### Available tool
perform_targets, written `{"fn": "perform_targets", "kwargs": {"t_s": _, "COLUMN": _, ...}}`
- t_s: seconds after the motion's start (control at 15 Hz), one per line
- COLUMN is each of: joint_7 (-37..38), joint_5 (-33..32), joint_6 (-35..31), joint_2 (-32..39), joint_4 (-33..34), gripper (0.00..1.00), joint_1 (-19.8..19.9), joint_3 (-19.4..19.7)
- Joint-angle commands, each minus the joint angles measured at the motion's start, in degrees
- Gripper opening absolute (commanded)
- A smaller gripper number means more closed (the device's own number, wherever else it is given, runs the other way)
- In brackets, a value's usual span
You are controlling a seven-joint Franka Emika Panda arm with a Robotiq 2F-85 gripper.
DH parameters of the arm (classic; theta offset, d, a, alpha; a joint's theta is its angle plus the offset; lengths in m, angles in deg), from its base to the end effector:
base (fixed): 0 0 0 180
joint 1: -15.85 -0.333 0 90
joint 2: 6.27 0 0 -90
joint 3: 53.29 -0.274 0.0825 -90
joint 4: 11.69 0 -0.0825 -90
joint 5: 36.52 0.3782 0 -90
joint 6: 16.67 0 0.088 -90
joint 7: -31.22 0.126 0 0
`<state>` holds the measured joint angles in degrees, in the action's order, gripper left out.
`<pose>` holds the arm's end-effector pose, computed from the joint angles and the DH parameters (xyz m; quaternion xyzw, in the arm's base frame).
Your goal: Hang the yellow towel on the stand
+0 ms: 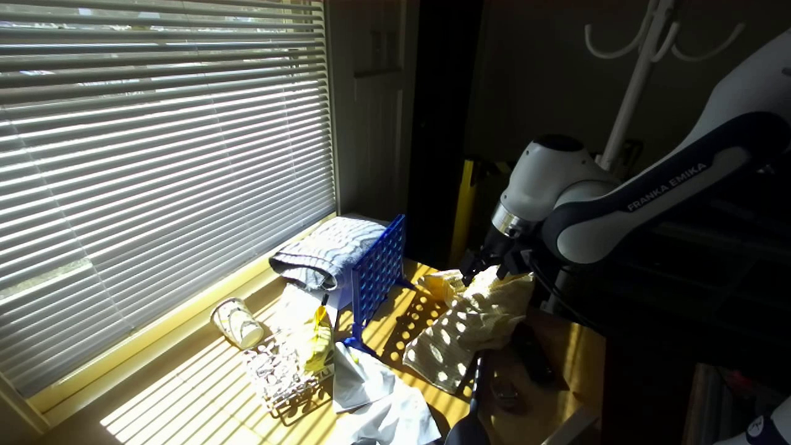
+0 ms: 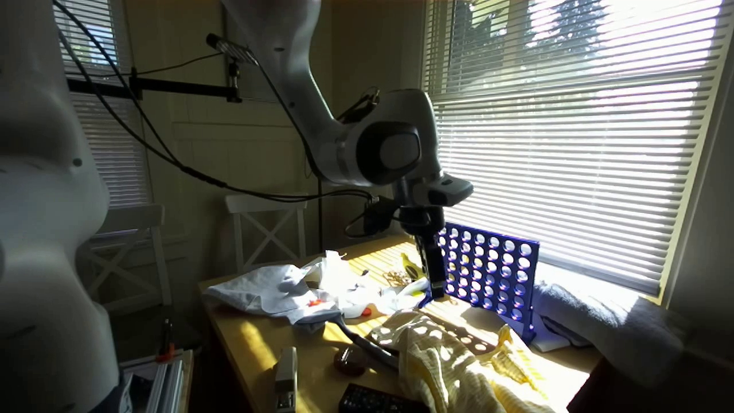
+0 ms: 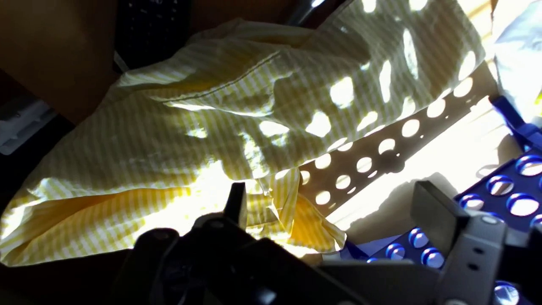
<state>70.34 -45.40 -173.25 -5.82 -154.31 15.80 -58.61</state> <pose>0.4899 0.0509 0.2514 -0.9669 0.2234 -0.1232 0.0087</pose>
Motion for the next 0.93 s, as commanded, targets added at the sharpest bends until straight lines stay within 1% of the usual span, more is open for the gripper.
{"fn": "perform_targets", "kwargs": {"t_s": 0.0, "joint_7": 3.04, "joint_5": 0.93, "joint_6": -7.38, "joint_2": 7.41, "joint_4": 1.74, "gripper": 1.0, "joint_1": -1.95, "joint_3": 1.15}}
{"fn": "perform_targets", "kwargs": {"t_s": 0.13, "joint_7": 3.87, "joint_5": 0.42, "joint_6": -7.83, "joint_2": 10.5, "joint_4": 2.6, "gripper": 1.0, "joint_1": -3.54, "joint_3": 2.3}}
{"fn": "perform_targets", "kwargs": {"t_s": 0.2, "joint_7": 1.34, "joint_5": 1.31, "joint_6": -6.37, "joint_2": 6.42, "joint_4": 0.42, "gripper": 1.0, "joint_1": -3.65, "joint_3": 2.76}}
{"fn": "perform_targets", "kwargs": {"t_s": 0.4, "joint_7": 1.38, "joint_5": 1.86, "joint_6": -7.33, "joint_2": 9.55, "joint_4": 1.4, "gripper": 1.0, "joint_1": -4.95, "joint_3": 3.67}}
{"fn": "perform_targets", "kwargs": {"t_s": 0.53, "joint_7": 7.65, "joint_5": -2.83, "joint_6": -7.95, "joint_2": 6.93, "joint_4": 0.16, "gripper": 1.0, "joint_1": -6.96, "joint_3": 7.96}}
{"fn": "perform_targets", "kwargs": {"t_s": 0.6, "joint_7": 8.37, "joint_5": -1.44, "joint_6": -9.56, "joint_2": 7.26, "joint_4": -0.14, "gripper": 1.0, "joint_1": -7.0, "joint_3": 8.04}}
{"fn": "perform_targets", "kwargs": {"t_s": 0.67, "joint_7": 10.38, "joint_5": -2.05, "joint_6": -10.48, "joint_2": 7.44, "joint_4": -0.21, "gripper": 1.0, "joint_1": -7.71, "joint_3": 9.01}}
{"fn": "perform_targets", "kwargs": {"t_s": 0.73, "joint_7": 11.6, "joint_5": -1.32, "joint_6": -11.97, "joint_2": 8.06, "joint_4": -0.22, "gripper": 1.0, "joint_1": -8.08, "joint_3": 9.2}}
{"fn": "perform_targets", "kwargs": {"t_s": 0.87, "joint_7": 13.98, "joint_5": -0.73, "joint_6": -15.24, "joint_2": 9.19, "joint_4": -0.43, "gripper": 1.0, "joint_1": -7.82, "joint_3": 8.43}}
